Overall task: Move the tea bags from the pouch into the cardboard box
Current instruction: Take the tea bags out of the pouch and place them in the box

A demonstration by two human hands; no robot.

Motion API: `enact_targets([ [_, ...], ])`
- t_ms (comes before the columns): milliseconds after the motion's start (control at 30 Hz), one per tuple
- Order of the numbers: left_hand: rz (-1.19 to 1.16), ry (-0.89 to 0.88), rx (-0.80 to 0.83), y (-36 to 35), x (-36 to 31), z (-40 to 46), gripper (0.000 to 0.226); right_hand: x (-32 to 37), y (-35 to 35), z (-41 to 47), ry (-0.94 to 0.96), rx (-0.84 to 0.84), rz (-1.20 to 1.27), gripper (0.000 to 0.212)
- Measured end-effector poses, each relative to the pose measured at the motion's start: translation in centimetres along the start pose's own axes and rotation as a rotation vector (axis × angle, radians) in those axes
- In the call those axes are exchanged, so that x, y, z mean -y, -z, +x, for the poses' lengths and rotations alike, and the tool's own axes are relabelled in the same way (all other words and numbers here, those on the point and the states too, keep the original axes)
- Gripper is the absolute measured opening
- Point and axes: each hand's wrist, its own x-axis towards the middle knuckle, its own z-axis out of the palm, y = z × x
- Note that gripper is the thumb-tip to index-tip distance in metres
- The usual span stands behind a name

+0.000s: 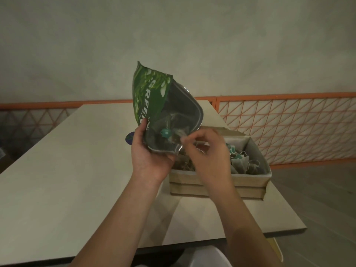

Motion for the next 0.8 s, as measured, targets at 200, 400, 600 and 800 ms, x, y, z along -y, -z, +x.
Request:
enact_targets([
  [200,-0.08,-0.003,0.02,-0.2,-0.1,0.6,0.05,-0.5,4.0,0.7,-0.096,-0.147,0.092,0.016],
  [400,-0.097,0.008,0.02,-0.1,0.1,0.4,0.049,-2.7,5.1,1.0,-0.037,-0.164,0.025,0.017],
  [600,-0.098,0.013,0.004,-0.4,0.1,0.1,0.049,-4.4,4.5,-0.1,0.034,0.031,-0.62,0.019],
  [800,-0.067,0.019,-0.004,-0.5,0.4,-0.1,0.052,-1.0,2.4,-1.0,0.104,-0.032,-0.156,0.012],
])
